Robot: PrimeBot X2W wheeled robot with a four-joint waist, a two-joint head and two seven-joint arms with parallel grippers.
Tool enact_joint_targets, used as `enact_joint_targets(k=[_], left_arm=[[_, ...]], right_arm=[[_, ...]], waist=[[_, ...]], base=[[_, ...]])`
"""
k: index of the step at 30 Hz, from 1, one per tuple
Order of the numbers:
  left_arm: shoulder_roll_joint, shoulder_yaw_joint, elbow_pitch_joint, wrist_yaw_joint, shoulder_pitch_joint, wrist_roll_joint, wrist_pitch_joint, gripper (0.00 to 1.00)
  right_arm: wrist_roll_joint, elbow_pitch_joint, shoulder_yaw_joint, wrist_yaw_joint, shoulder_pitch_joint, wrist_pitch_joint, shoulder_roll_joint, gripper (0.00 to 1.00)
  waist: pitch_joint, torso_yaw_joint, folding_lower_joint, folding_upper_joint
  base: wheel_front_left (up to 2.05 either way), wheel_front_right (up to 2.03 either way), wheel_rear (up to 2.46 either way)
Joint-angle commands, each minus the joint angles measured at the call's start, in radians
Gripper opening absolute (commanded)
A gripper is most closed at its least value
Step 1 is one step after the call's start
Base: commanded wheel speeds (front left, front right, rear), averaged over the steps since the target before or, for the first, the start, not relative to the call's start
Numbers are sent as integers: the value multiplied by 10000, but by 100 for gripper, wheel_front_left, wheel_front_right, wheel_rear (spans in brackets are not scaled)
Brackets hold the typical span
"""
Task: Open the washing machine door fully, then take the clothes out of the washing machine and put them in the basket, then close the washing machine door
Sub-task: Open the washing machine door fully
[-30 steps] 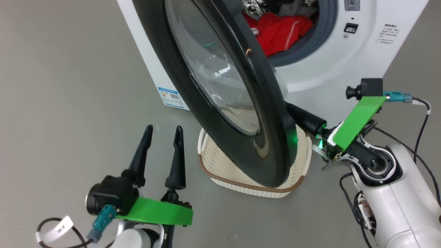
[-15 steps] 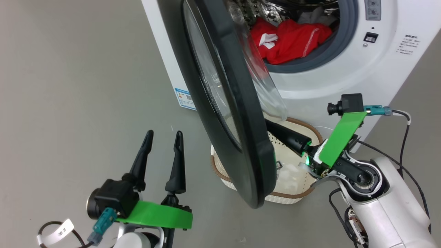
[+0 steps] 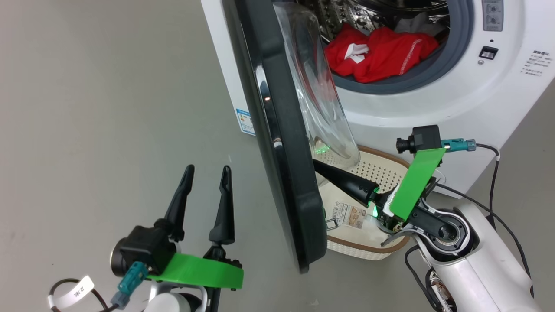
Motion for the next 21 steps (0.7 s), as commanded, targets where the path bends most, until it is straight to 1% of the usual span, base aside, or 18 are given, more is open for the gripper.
enact_joint_targets(k=[1, 21], left_arm=[[154, 289, -218, 89, 12, -6, -78, 100], [154, 260, -259, 97, 35, -67, -78, 100]], right_arm=[[54, -338, 265, 75, -33, 43, 189, 0], [385, -451, 923, 75, -145, -77, 189, 0]], waist=[[16, 66, 0, 0], [-32, 572, 0, 0]], base=[[0, 0, 0], [0, 0, 0]])
